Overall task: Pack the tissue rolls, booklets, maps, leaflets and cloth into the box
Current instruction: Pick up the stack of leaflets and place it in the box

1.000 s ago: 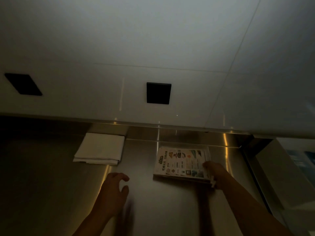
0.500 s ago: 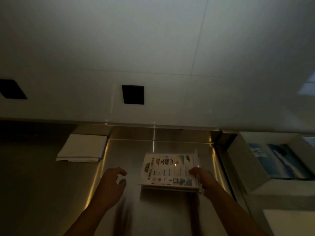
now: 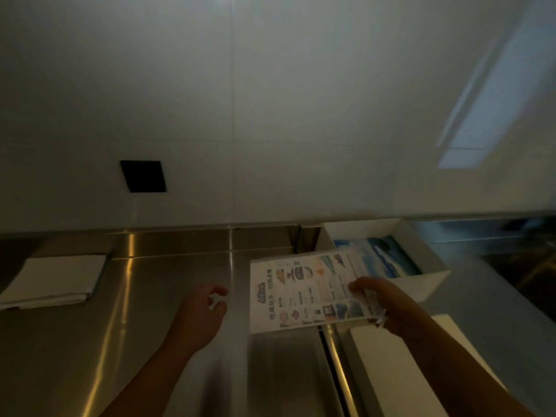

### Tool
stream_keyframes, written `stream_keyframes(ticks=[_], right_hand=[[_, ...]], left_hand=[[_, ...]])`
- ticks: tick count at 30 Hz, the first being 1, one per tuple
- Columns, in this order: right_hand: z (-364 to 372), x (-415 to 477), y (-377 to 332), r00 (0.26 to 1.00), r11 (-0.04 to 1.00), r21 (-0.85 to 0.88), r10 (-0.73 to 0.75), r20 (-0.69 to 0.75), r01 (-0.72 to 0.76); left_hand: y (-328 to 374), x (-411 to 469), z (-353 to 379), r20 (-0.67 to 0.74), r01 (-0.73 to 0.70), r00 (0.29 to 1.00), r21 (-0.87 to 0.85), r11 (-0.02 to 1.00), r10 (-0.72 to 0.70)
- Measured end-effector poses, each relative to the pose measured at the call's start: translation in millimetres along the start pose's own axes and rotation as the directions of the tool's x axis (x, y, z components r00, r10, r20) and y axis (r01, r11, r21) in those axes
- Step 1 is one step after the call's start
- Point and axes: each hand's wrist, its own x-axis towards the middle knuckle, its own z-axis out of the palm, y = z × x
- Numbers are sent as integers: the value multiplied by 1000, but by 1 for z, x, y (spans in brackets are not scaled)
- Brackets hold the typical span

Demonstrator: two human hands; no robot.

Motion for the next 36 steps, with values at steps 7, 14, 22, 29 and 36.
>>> stream_keyframes(ticks=[7,14,22,29,36], right_hand=[[-92,-23,-18,999,992,124,-17,-50,24],[-186,24,-42,997,988,151,-2,-74,13],[-268,121,-69,999,996,84,36,-25,-34],[-267,193,-65,997,998,21,53,57,-55],[-239,224,-49,978,982,-150,137,158,-113]], left_hand=[[39,-15,45,60,-40,997,-66,997,44],[77,-7,96,10,35,999,-85,996,-34],[138,22,210,-50,101,993,-145,984,-109],[160,32,236,-68,137,987,-147,980,-148],[177,53,239,-123,108,984,-180,978,-131]])
